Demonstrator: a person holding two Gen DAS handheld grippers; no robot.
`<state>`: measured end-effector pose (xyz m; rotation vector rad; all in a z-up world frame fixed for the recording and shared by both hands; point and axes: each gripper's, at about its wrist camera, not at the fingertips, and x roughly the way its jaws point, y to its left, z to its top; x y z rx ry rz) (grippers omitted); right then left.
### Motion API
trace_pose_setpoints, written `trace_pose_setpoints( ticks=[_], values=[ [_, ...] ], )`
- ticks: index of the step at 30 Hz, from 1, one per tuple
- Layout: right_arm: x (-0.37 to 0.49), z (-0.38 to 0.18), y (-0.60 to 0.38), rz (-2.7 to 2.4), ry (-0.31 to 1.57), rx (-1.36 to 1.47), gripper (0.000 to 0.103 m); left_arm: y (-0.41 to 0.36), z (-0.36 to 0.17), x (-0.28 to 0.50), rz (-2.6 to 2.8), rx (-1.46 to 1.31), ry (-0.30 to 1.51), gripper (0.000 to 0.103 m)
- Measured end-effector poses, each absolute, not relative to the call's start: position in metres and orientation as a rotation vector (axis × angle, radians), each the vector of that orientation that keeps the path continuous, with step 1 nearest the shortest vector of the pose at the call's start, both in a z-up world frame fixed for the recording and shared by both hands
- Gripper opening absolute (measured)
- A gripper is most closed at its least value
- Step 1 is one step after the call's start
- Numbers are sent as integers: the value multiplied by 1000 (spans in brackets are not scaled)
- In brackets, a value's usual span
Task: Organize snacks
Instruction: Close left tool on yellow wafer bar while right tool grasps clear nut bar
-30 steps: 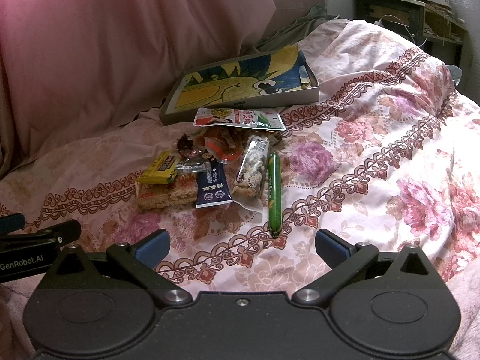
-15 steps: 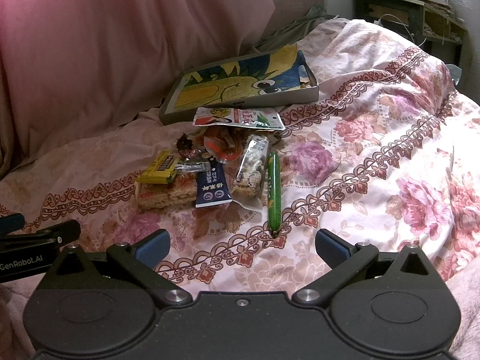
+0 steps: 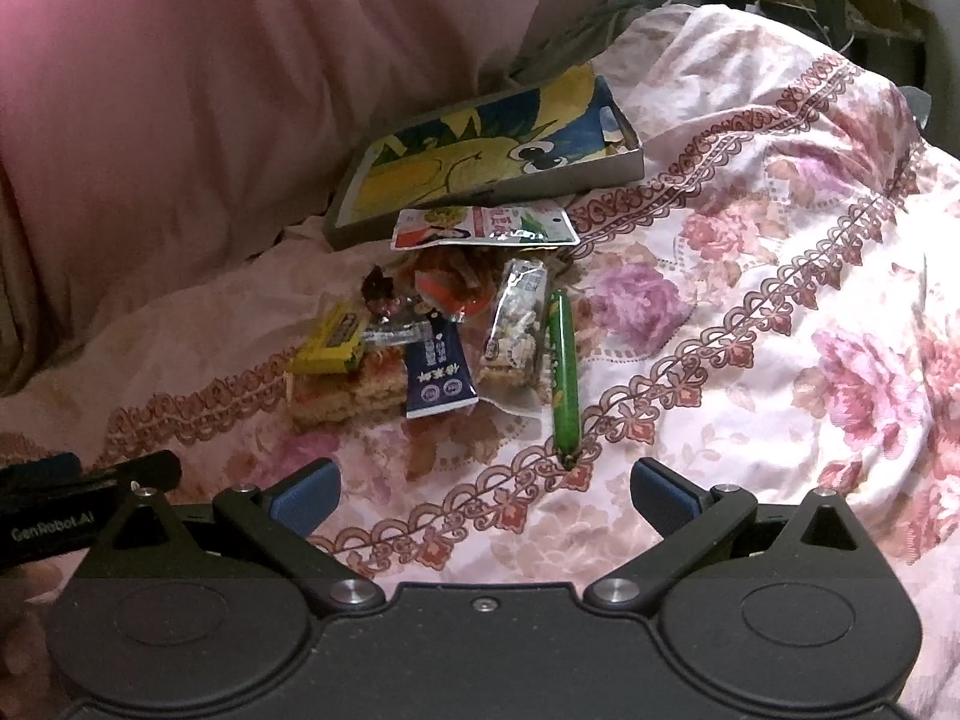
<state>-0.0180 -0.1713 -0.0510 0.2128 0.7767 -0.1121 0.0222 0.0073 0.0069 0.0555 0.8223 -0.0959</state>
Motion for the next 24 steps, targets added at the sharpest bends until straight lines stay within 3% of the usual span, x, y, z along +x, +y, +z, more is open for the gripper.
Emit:
trace_pose_setpoints(
  ticks=[11, 24],
  values=[
    [16, -30, -173, -65, 690, 107, 103, -2, 19, 88, -202, 68, 874, 103],
    [92, -29, -187, 118, 745, -120, 102, -23, -18, 181, -254, 160, 1061, 103]
  ],
)
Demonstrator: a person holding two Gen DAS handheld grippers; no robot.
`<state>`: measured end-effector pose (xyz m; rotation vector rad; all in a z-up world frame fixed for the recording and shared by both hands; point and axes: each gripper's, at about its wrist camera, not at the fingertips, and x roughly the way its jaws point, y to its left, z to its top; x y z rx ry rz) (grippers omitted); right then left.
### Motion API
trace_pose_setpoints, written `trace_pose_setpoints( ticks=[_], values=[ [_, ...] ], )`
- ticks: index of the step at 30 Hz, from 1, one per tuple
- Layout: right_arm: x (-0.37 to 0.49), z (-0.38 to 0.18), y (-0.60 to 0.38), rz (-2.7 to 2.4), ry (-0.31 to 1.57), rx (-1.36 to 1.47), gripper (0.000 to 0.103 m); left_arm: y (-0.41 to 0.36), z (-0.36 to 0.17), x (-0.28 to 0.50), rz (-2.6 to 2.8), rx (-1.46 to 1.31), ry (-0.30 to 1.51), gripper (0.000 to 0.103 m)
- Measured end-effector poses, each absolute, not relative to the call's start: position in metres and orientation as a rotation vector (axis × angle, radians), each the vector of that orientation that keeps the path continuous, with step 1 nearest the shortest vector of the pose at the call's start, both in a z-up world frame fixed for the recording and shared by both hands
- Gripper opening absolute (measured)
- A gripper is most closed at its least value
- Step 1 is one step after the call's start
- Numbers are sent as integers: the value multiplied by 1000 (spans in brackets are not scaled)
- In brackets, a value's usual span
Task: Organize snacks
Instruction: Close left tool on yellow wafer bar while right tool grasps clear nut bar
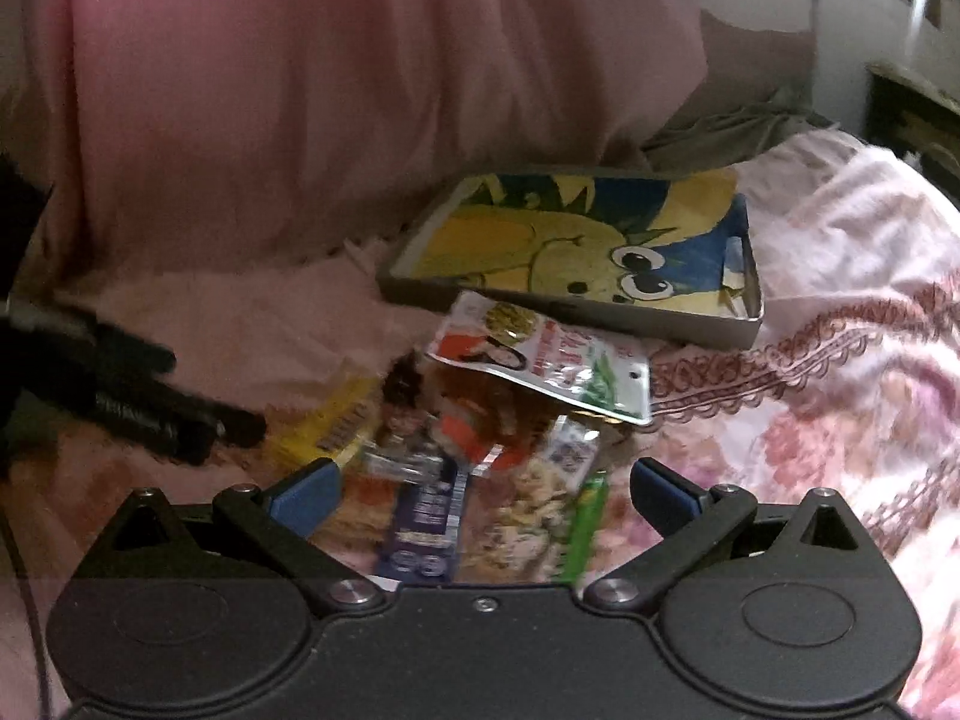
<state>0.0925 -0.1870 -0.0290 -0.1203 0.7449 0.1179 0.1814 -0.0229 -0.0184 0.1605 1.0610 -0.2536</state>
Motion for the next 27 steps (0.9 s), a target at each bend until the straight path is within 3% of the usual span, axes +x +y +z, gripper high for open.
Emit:
trace_pose_setpoints(
  ticks=[4, 15, 23, 27],
  values=[
    [110, -42, -202, 84, 791, -120, 101, -29, -34, 205, -273, 124, 1122, 102],
    [147, -91, -216, 162, 983, 63, 86, -32, -70, 219, -290, 100, 1170, 101],
    [153, -105, -219, 120, 1016, 135, 66, -40, -71, 214, -378, 112, 1144, 82],
    [158, -108, -224, 82, 1030, 167, 62, -39, -74, 215, -386, 83, 1153, 82]
  ],
)
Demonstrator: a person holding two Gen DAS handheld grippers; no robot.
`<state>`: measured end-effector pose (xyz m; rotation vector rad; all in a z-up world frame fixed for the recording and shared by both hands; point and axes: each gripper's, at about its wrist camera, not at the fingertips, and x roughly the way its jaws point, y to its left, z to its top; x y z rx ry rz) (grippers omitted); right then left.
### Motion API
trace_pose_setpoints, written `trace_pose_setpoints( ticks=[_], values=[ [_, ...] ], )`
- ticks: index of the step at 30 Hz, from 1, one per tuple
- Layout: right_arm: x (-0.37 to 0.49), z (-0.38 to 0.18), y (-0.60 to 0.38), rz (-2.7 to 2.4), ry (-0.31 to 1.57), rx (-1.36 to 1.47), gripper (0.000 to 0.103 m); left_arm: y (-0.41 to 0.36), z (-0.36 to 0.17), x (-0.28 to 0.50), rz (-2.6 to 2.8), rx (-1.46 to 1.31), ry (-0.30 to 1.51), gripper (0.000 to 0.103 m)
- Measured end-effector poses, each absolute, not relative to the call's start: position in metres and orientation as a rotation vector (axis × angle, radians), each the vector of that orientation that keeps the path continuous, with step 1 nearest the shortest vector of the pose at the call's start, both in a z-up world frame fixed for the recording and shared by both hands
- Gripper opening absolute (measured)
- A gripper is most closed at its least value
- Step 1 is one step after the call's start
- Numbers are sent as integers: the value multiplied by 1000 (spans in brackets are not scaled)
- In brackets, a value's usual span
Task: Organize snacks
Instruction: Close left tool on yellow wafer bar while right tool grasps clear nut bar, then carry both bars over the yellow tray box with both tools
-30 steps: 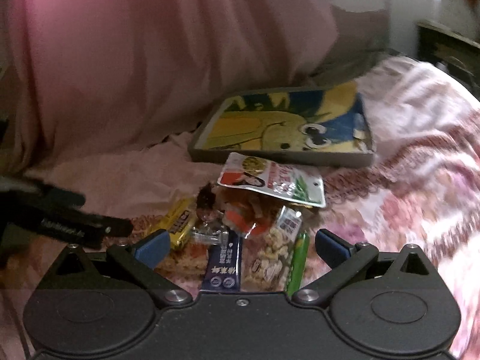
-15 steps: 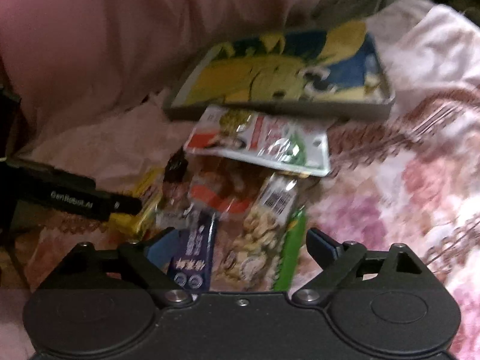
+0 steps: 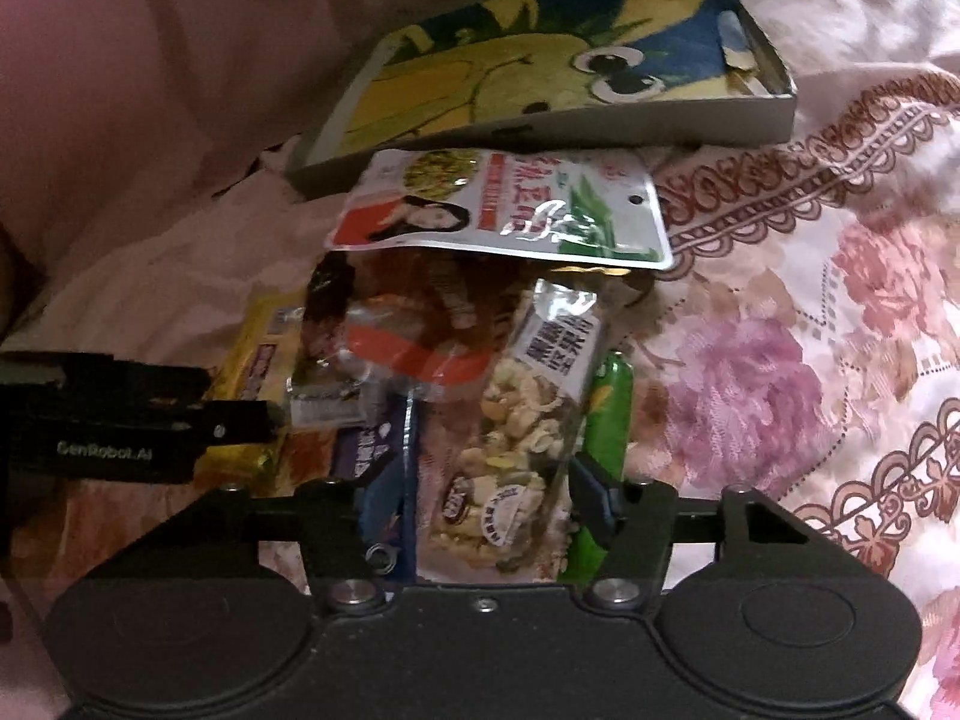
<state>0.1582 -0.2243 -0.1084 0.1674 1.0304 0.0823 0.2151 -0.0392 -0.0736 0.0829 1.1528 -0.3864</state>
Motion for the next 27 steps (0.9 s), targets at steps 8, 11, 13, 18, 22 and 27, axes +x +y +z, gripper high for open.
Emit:
trace_pose_setpoints(
  ticks=[8, 11, 13, 18, 22, 27],
  values=[
    [172, -118, -227, 43, 1028, 199, 57, -44, -82, 218, -387, 88, 1160, 82],
    [176, -122, -229, 35, 1025, 215, 57, -49, -83, 217, -388, 120, 1147, 82],
    [178, -124, -229, 30, 1023, 219, 57, -50, -83, 216, -389, 126, 1140, 82],
    [177, -125, -229, 2, 1022, 210, 47, -49, -78, 212, -368, 126, 1120, 68],
    [173, -123, -231, -10, 1021, 233, 45, -47, -73, 209, -352, 124, 1102, 58],
    [168, -118, -231, -16, 1027, 266, 44, -45, -68, 204, -350, 124, 1105, 54]
  ],
)
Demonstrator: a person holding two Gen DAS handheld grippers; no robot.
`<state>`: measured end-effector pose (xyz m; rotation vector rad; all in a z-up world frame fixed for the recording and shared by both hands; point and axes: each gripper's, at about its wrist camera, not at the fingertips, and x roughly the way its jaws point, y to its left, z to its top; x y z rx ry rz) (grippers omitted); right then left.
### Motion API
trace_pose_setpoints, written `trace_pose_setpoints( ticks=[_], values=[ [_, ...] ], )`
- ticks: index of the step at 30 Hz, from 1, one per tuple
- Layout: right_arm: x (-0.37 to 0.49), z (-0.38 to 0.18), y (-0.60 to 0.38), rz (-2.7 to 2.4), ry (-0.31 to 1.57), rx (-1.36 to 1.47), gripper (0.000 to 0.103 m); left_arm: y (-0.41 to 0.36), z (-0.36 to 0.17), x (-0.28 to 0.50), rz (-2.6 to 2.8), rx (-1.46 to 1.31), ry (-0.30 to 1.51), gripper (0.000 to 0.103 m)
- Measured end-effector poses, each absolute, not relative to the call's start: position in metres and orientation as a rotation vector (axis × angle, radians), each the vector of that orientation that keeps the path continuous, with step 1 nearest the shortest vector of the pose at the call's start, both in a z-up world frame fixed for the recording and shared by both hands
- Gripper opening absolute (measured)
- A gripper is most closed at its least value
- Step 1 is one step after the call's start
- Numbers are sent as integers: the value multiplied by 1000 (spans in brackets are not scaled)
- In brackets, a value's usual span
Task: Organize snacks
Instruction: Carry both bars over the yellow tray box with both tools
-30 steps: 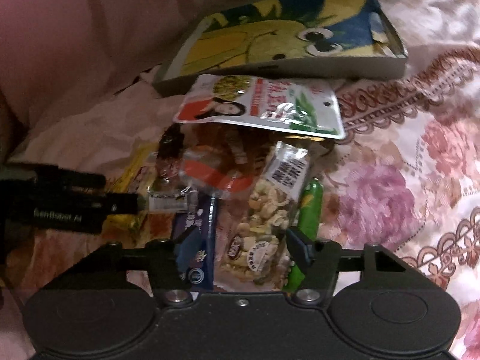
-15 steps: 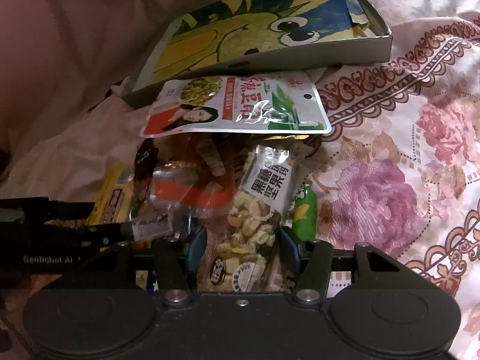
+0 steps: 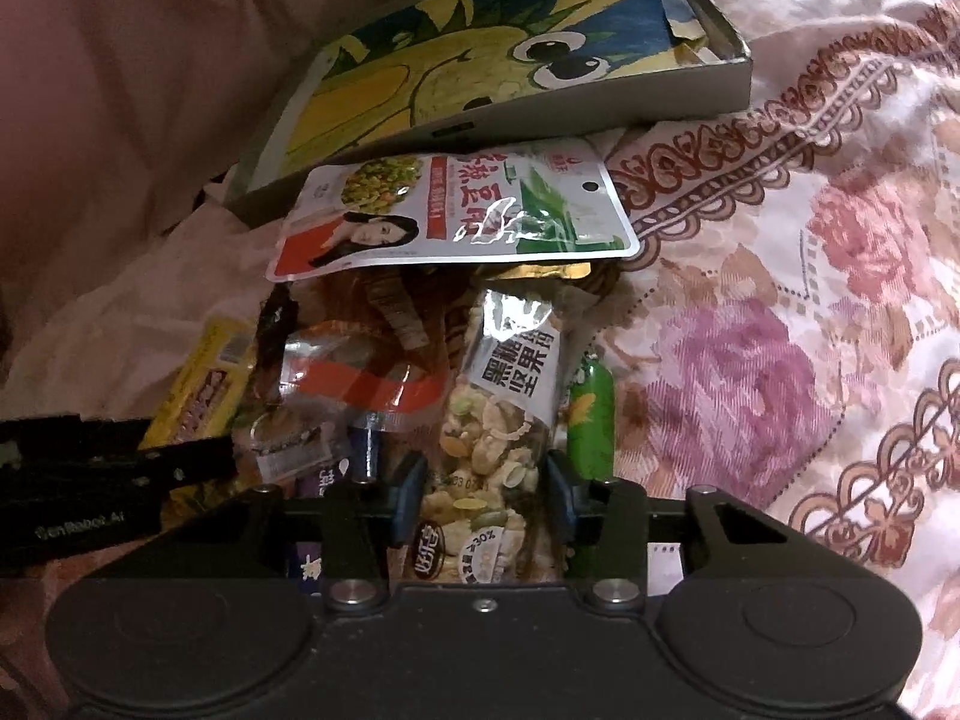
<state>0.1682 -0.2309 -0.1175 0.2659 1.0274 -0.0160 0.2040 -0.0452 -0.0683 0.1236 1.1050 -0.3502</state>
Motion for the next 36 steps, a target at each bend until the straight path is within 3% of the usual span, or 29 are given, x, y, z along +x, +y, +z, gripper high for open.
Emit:
trace_pose_setpoints(
  ticks=[16, 36],
  values=[
    [134, -91, -249, 17, 1031, 561, 41, -21, -45, 175, -361, 6, 1123, 49],
    [122, -69, -249, 177, 897, 722, 39, -14, -17, 161, -414, -102, 942, 49]
  ],
)
